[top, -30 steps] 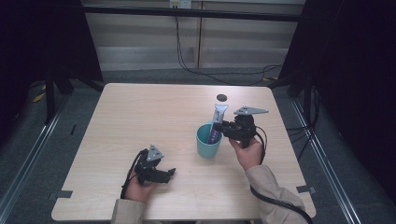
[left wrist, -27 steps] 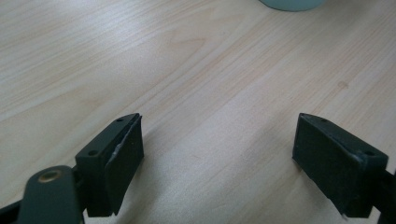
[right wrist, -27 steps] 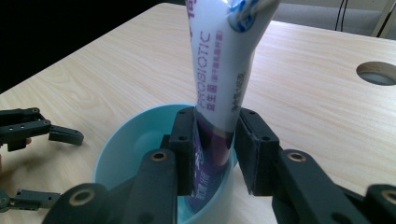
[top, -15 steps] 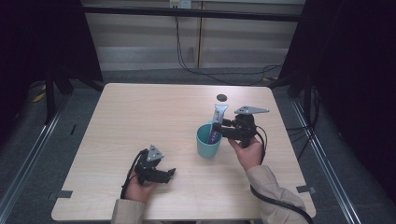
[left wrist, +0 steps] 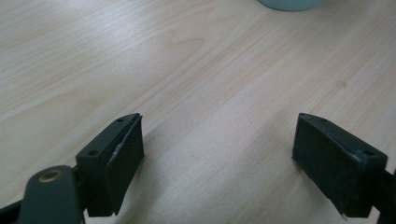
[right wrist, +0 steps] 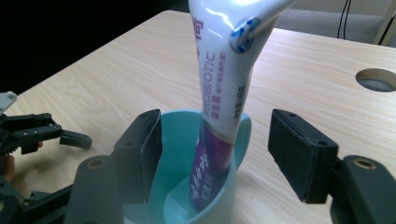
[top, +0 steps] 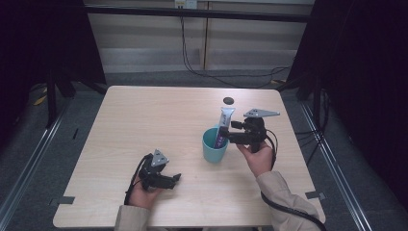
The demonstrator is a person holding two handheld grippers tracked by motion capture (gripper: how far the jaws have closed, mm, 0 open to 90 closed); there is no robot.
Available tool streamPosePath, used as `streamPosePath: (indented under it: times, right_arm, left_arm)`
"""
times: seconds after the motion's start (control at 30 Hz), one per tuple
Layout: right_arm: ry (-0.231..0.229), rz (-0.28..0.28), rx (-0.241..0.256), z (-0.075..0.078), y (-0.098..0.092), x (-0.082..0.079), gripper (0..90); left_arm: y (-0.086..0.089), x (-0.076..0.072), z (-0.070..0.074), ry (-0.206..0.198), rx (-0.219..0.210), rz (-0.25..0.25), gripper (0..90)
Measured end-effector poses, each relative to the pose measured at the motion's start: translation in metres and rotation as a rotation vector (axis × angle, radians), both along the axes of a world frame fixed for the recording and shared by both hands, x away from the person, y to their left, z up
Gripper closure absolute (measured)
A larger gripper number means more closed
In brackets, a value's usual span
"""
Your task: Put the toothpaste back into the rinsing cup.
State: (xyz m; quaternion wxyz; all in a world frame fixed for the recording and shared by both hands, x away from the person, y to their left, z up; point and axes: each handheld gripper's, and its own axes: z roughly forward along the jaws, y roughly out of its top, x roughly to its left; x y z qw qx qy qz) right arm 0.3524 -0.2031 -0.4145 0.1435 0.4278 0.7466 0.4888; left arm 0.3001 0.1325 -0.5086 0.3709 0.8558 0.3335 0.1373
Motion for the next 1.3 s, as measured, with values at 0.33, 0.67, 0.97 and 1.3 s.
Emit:
streamPosePath:
  times: [0.33, 0.67, 0.97, 1.3]
  right_arm:
    - [-0.003, 0.01, -0.017, 0.005, -0.01, -0.005, 27.4]
    - [-0.011, 0.001, -0.024, 0.007, -0.022, -0.011, 23.5]
    - [-0.009, 0.009, -0.039, 0.005, -0.031, -0.017, 19.9]
    - [-0.007, -0.001, -0.052, 0.003, -0.038, -0.023, 17.5]
  left_arm:
    - [0.0, 0.0, 0.0, 0.0, 0.002, -0.001, 16.3]
    - [0.0, 0.0, 0.0, 0.001, 0.0, -0.003, 16.4]
    - [0.0, 0.0, 0.0, 0.001, 0.0, -0.004, 16.4]
    - [0.0, 0.0, 0.0, -0.001, 0.002, -0.005, 16.4]
